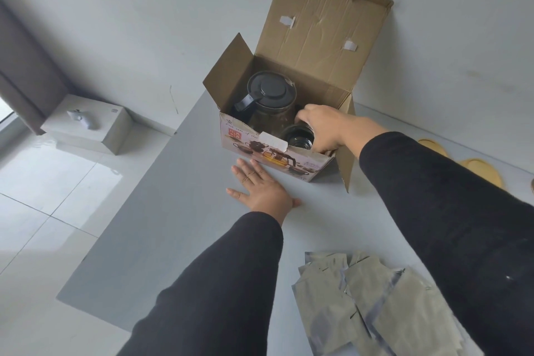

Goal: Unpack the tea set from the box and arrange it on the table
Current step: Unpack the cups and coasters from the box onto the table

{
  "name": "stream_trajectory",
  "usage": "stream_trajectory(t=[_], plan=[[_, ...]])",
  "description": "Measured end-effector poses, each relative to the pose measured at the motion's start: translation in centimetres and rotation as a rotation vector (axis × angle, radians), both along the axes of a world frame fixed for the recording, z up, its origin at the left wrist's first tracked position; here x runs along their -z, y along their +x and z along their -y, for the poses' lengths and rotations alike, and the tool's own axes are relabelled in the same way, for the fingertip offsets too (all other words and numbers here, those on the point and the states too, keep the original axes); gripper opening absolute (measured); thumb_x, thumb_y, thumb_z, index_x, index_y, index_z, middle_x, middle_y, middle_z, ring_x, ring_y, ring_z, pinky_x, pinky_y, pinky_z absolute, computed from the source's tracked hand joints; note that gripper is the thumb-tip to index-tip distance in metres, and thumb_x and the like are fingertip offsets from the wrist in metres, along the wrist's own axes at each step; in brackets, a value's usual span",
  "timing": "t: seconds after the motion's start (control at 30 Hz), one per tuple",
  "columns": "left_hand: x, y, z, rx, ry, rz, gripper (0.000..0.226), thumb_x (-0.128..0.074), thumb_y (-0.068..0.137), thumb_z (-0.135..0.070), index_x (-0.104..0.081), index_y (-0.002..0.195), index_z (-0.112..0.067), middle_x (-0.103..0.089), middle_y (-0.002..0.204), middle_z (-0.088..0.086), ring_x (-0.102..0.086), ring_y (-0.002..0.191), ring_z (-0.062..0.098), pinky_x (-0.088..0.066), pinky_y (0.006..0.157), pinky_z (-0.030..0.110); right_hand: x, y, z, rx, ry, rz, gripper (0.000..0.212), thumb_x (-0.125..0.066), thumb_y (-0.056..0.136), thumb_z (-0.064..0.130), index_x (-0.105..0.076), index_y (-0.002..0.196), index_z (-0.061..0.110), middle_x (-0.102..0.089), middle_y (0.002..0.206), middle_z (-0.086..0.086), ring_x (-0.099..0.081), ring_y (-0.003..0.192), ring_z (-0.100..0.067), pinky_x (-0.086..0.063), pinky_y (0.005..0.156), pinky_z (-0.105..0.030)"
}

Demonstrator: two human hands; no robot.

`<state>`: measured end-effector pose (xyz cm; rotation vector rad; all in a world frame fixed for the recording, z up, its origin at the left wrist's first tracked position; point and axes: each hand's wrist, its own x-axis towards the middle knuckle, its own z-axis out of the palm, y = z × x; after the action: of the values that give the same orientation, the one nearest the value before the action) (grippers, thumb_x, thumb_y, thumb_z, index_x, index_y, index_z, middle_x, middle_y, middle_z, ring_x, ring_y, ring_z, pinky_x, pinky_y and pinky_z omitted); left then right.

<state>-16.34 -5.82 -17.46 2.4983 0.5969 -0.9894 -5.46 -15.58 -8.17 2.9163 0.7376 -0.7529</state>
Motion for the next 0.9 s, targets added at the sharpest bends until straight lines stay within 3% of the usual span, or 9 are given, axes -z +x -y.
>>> stream_trajectory(t=[0.13,0.37,0.53,0.67,0.77,0.9], plan=[[-0.1,0.0,0.0,-0.005,-0.005,0.005,0.136,-0.068,0.07,-0.065,0.031,0.144,-0.007,0.037,0.15,0.017,0.032,0.138,0.038,0.003,0.112,0.063,-1.1,0.0,0.6,0.088,0.101,-0.061,0.066,-0.083,0.057,0.032,-0.052,0.114,0.024,-0.06,0.107,-0.004,-0.057,0.095,-0.025,-0.053,0.079,-0.037],[-0.2,-0.1,0.0,0.0,-0.017,0.012,0.137,-0.068,0.07,-0.066,0.031,0.144,-0.007,0.038,0.15,0.017,0.033,0.138,0.038,0.004,0.112,0.063,-2.1,-0.3,1.5,0.177,0.271,-0.087,0.066,-0.083,0.055,0.036,-0.053,0.114,0.03,-0.065,0.114,0.006,-0.058,0.108,-0.018,-0.048,0.095,-0.039],[-0.2,-0.1,0.1,0.006,-0.01,0.006,0.138,-0.068,0.07,-0.066,0.033,0.143,-0.007,0.039,0.149,0.018,0.033,0.138,0.038,0.003,0.112,0.063,-2.3,-0.8,2.0,0.292,0.485,-0.148,0.068,-0.088,0.054,0.029,-0.053,0.112,0.025,-0.064,0.117,0.005,-0.06,0.109,-0.014,-0.047,0.099,-0.04],[-0.2,-0.1,0.2,0.001,0.003,0.001,0.138,-0.067,0.069,-0.067,0.033,0.143,-0.007,0.038,0.149,0.018,0.032,0.139,0.038,0.002,0.111,0.063,-2.2,-2.2,2.3,0.396,0.732,-0.175,0.062,-0.088,0.06,0.012,-0.05,0.108,0.014,-0.065,0.114,-0.001,-0.063,0.103,-0.012,-0.05,0.097,-0.034],[-0.2,-0.2,0.2,0.005,-0.005,0.011,0.137,-0.067,0.07,-0.066,0.033,0.142,-0.007,0.038,0.149,0.018,0.032,0.139,0.038,0.003,0.111,0.063,-1.4,-3.4,2.5,0.438,0.928,-0.165,0.055,-0.086,0.062,0.006,-0.047,0.098,0.02,-0.064,0.116,-0.003,-0.062,0.105,-0.014,-0.05,0.097,-0.036],[-0.3,-0.3,0.1,0.016,-0.009,0.023,0.135,-0.065,0.072,-0.066,0.033,0.143,-0.008,0.037,0.15,0.018,0.031,0.139,0.038,0.005,0.111,0.063,-0.6,-4.4,2.7,0.517,1.119,-0.055,0.061,-0.086,0.052,0.031,-0.047,0.098,0.028,-0.062,0.113,0.0,-0.061,0.106,-0.019,-0.05,0.096,-0.04]])
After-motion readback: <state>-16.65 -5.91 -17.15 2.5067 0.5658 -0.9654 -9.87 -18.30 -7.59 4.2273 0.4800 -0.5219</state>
